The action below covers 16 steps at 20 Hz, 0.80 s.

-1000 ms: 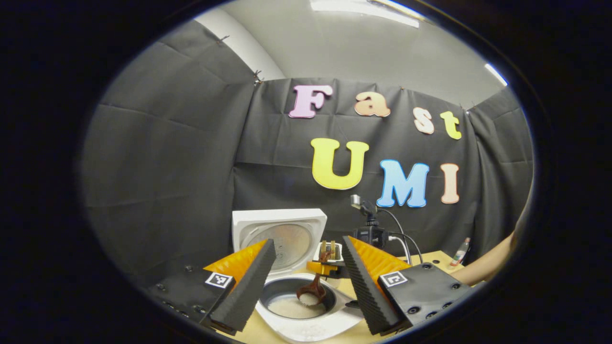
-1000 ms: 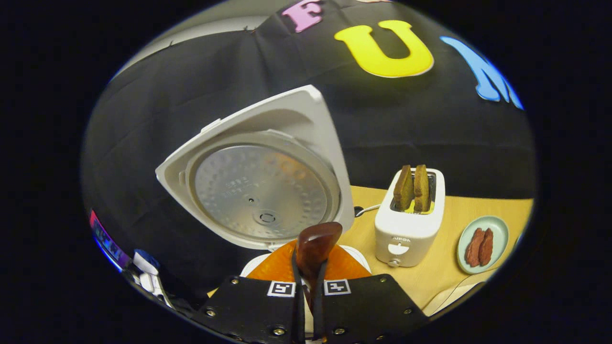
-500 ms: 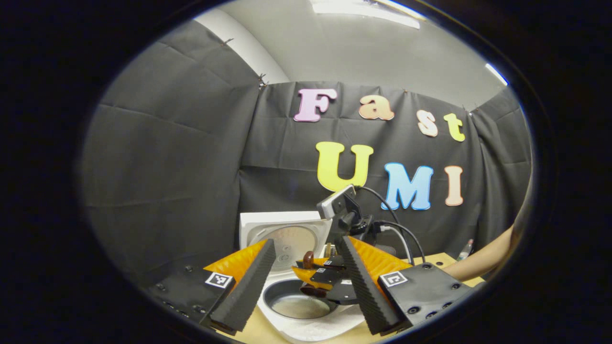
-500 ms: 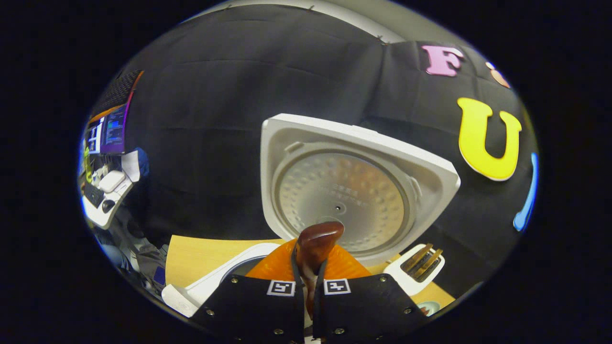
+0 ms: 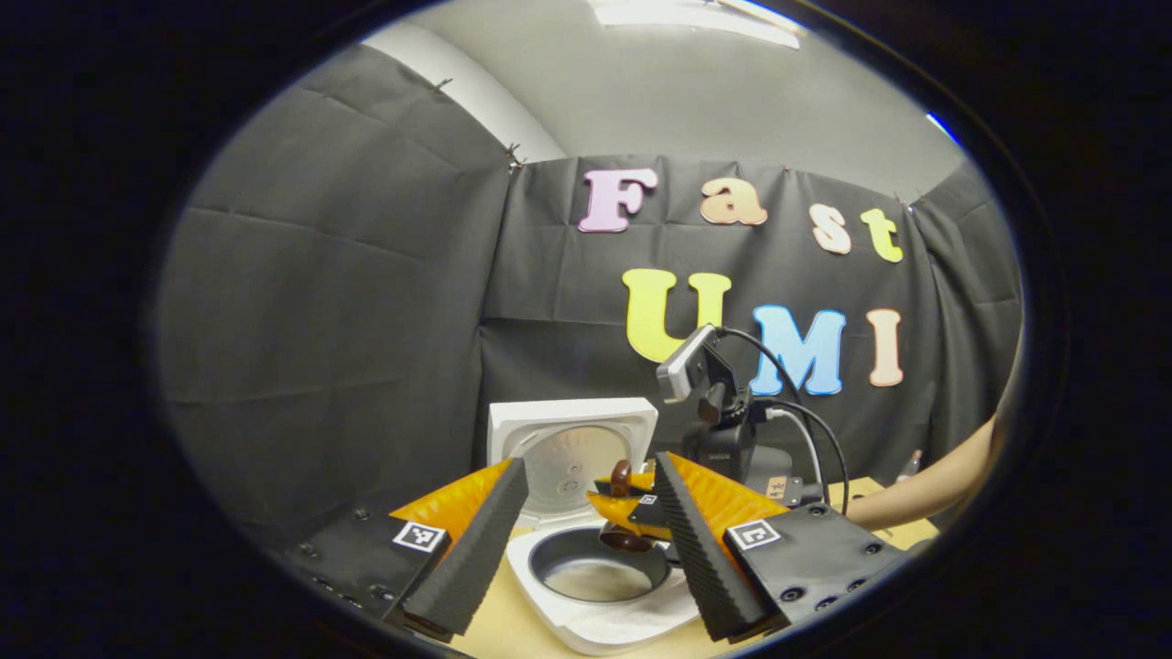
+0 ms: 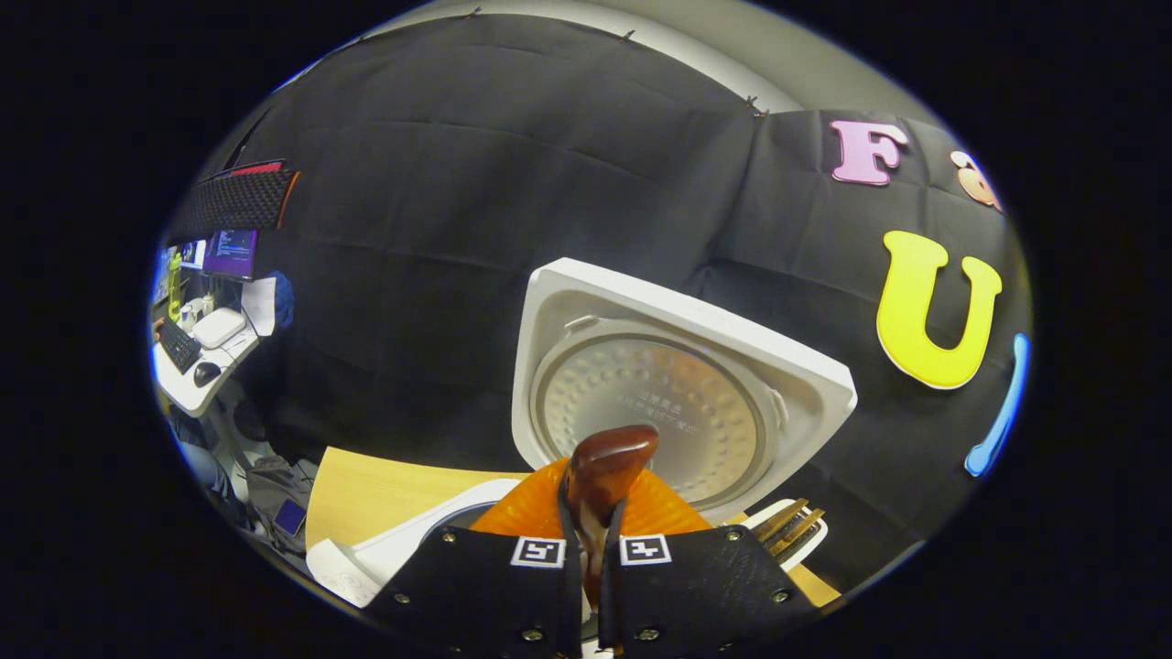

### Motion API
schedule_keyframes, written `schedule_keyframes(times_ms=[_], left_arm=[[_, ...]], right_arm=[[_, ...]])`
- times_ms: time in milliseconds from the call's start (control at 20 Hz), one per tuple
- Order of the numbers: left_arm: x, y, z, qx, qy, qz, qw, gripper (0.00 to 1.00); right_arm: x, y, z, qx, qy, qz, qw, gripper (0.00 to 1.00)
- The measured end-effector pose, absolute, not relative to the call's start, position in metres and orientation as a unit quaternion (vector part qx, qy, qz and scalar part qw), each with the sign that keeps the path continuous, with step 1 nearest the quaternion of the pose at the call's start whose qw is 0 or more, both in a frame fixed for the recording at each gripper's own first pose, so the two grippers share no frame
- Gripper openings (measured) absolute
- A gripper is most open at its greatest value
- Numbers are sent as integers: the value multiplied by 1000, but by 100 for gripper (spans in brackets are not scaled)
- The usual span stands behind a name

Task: Close the left gripper, press the button to open the rice cooker; take a wooden spoon from the chopstick holder with the right hand, scoop a spoonful of rice and pour it into the rice cooker, then put the wooden spoon back into the chopstick holder.

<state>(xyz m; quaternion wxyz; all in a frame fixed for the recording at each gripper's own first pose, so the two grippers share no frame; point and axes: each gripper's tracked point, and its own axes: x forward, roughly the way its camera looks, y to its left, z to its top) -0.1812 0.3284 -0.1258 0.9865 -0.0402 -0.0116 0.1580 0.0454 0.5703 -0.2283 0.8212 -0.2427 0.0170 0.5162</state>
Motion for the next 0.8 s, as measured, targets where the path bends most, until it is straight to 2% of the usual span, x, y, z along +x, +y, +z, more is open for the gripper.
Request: schedule_keyframes(times_ms=[150,250,450,650,800], left_arm=[[-183,326,-125,-43,-12,156,987,96],[-183,323,-126,-49,-12,153,987,96],[-173,312,-124,-51,-14,136,989,96],[-150,289,-124,-56,-15,104,993,96],[-132,270,-124,-59,-13,78,995,96]], right_arm=[[48,563,-219,-149,65,506,847,8],[52,556,-221,-64,123,490,861,8],[70,534,-215,104,199,444,868,8],[79,514,-216,210,226,404,862,7],[85,486,-202,254,214,375,866,7]])
